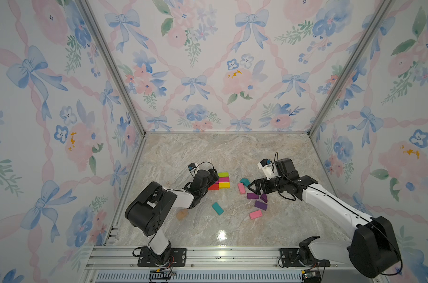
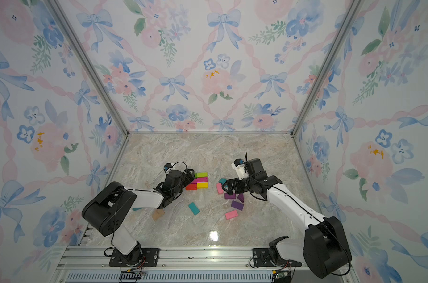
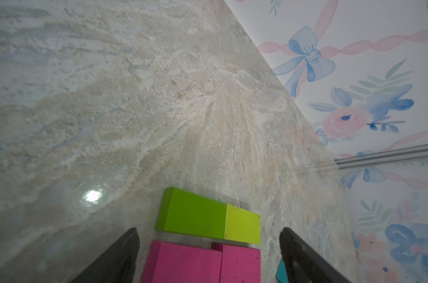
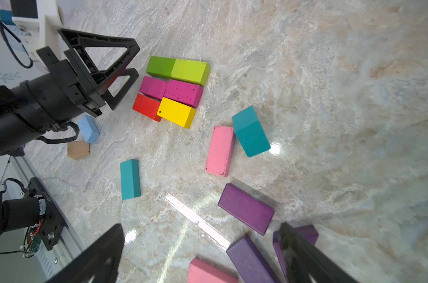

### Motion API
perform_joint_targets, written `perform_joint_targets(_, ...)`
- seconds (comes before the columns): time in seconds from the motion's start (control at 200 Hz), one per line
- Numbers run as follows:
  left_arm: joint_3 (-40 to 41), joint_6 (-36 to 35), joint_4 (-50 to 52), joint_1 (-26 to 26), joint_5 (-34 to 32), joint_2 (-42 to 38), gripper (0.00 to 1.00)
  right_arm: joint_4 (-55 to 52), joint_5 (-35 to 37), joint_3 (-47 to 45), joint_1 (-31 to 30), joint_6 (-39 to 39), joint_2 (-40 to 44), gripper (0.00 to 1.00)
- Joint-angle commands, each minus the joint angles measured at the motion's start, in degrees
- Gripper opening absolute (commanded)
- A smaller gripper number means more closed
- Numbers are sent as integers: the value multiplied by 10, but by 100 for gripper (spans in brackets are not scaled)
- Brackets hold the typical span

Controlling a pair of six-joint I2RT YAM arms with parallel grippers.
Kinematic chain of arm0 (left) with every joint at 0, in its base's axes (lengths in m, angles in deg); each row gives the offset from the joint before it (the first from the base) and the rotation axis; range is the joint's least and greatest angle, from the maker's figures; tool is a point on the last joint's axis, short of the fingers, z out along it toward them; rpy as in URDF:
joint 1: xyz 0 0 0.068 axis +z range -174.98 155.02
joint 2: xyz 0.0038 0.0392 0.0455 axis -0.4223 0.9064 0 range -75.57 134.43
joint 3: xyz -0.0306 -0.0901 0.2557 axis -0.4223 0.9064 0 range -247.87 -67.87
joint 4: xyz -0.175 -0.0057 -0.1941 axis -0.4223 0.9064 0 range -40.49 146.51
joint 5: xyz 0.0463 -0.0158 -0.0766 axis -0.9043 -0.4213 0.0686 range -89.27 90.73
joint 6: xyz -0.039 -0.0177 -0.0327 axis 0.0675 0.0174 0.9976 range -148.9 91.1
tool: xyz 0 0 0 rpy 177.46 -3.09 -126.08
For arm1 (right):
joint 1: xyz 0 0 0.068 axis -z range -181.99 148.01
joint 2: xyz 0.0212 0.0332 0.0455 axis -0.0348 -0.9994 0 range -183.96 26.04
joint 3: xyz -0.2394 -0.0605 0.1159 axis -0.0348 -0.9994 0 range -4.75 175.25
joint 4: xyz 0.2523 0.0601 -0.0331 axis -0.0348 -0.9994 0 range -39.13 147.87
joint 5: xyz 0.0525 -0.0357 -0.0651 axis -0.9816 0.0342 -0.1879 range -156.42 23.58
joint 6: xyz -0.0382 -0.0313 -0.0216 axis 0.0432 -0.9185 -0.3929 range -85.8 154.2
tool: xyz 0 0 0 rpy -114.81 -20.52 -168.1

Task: Assemble a piece of candy with building blocks
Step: Adjust the building block at the center of the board.

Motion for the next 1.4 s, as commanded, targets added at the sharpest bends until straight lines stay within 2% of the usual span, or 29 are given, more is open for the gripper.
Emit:
perform_joint_targets(0.0,-32,-117,221,-2,29,-38,92,-27,16,-1,3,-9,21,99)
perform_joint_targets(0.155,17,-120,252,-9,75,-80,93,-23,25,-20,0,8,33,99)
perform_joint_targets(0.3,29,-111,252,-37,87,-91,94,-29,38,-22,-7,19,43,99)
perform_joint_targets(0.655,-36,-104,247,-85,101,-30,95,-34,52,-7,-16,30,39,99)
perform_joint_targets(1.05,-82,-105,247,-91,93,21,94,-35,57,-5,-15,22,32,99)
perform_joint_targets(1.225,-82,-105,247,-92,95,17,94,-39,57,-3,-14,20,34,99)
perform_joint_targets(1.395,-64,-115,250,-90,98,-28,94,-49,62,3,-14,16,35,99)
